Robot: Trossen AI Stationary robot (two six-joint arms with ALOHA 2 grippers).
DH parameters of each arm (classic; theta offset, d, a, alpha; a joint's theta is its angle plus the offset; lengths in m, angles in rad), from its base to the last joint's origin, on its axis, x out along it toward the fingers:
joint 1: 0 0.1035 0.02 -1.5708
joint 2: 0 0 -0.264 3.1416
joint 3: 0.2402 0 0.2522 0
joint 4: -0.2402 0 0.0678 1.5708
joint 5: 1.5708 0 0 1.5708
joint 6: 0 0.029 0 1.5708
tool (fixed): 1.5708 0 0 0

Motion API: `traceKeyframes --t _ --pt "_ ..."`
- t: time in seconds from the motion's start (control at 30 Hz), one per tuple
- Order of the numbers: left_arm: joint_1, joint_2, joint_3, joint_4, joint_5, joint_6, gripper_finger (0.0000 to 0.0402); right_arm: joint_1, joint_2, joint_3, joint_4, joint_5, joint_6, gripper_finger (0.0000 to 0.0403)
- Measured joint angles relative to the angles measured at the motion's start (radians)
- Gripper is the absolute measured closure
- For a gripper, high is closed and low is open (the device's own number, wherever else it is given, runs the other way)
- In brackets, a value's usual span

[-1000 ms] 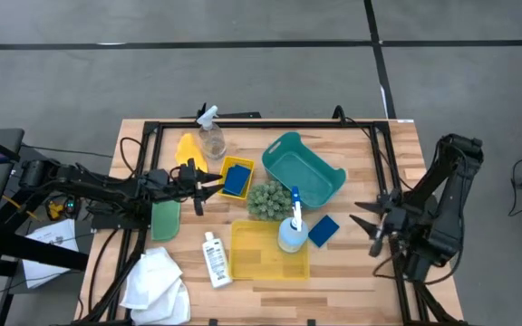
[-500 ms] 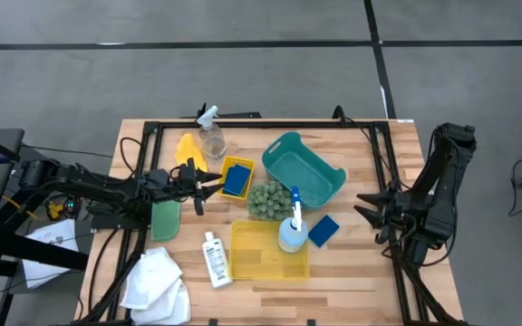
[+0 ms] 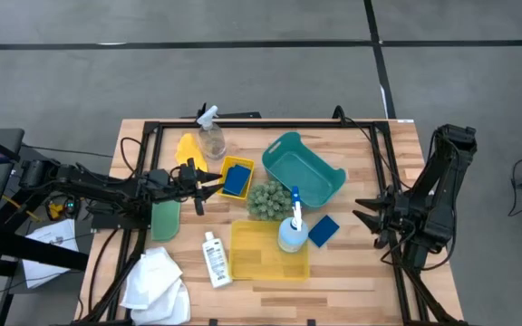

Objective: Pick & Place Kitchen Items
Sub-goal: Put the yellow microfiber cloth into the green bin

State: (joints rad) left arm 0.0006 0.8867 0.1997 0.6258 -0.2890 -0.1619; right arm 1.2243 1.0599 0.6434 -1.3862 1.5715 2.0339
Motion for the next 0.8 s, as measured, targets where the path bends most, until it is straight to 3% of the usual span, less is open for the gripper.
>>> traceKeyframes --t 0.27,0.53,0.7,0.8 --pt "0.000 0.000 0.000 -0.010 -0.018 0.000 0.0257 0.045 -0.043 -0.012 -0.109 0.000 0.031 0.0235" --pt "0.000 0.000 0.000 -0.026 -0.018 0.000 0.0257 0.105 -0.087 -0.071 0.004 -0.001 0.029 0.0252" --pt "0.000 0.000 0.000 -0.024 -0.018 0.000 0.0257 0.104 -0.084 -0.036 0.079 -0.001 -0.081 0.0271" --pt "0.000 0.000 0.000 -0.024 -0.018 0.000 0.0257 0.107 -0.084 0.012 0.165 -0.001 -0.226 0.0282"
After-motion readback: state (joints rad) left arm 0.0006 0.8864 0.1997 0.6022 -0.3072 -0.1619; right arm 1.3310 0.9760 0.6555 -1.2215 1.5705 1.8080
